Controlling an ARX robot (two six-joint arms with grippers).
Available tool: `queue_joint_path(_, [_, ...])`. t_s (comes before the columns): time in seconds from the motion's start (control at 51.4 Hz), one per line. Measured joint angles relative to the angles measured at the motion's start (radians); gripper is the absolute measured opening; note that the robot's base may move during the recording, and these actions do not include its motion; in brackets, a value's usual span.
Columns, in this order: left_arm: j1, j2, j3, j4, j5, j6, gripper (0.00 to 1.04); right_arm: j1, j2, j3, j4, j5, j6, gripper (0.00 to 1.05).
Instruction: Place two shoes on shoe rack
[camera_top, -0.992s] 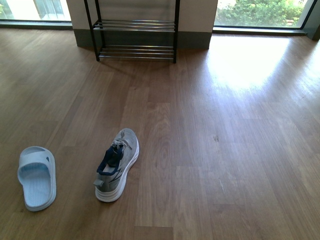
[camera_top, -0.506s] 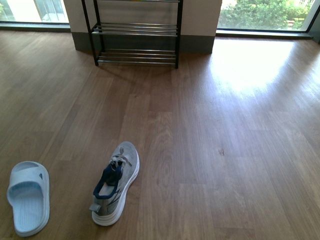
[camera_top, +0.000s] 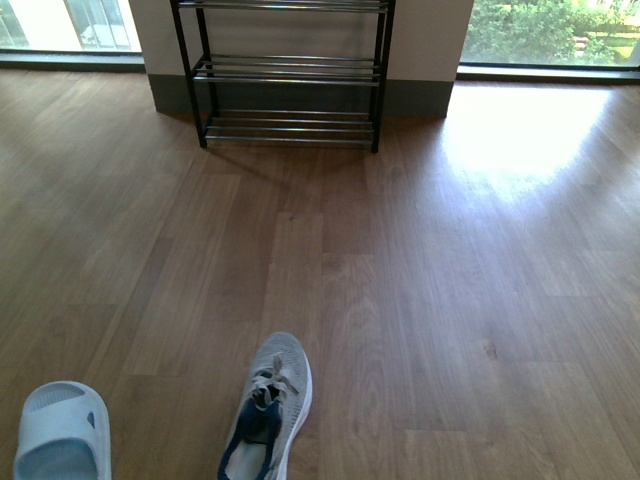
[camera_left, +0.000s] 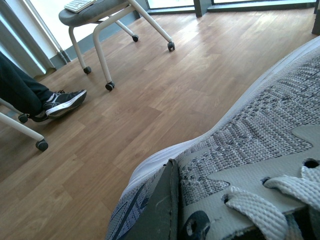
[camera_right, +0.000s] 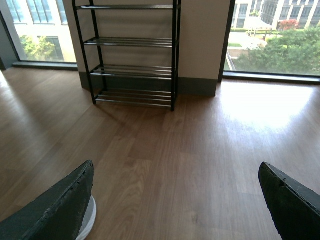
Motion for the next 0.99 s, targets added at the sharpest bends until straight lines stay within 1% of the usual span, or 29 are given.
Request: queue_joint_path(0.992, [0.000, -0.005, -0.002, 0.000, -0.005, 0.000, 0.02, 0.000, 0.002, 0.000, 0.000, -0.008, 0.000, 0.95])
